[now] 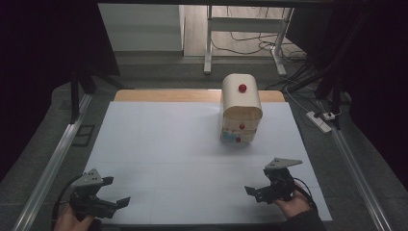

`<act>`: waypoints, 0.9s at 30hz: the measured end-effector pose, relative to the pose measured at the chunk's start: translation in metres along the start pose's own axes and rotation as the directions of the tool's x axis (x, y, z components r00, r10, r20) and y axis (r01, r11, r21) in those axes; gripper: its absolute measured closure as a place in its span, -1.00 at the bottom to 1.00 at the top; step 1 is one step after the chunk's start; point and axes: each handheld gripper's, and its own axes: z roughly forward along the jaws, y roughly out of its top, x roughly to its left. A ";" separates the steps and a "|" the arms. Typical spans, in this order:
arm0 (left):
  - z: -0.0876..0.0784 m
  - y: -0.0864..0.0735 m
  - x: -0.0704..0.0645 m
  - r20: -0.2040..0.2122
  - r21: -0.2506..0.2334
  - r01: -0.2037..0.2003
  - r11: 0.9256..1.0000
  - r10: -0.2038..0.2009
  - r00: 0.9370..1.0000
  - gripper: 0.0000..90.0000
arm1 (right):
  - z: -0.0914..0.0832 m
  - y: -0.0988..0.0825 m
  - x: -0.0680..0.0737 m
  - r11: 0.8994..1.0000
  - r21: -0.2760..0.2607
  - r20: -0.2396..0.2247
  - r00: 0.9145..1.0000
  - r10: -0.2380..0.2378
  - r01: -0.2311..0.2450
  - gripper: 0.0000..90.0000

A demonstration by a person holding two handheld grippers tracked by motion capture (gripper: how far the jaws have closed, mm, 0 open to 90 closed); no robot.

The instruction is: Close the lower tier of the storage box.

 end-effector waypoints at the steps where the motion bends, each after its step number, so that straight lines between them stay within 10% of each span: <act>1: 0.000 0.000 0.000 0.000 0.000 0.000 1.000 0.000 1.000 -1.00 | -0.001 -0.001 0.000 1.000 -0.001 0.000 1.000 0.003 -0.003 -1.00; 27: 0.000 0.000 0.001 0.003 0.002 0.000 1.000 0.000 1.000 -1.00 | -0.026 -0.019 -0.010 0.997 -0.028 0.051 0.996 0.067 -0.066 -1.00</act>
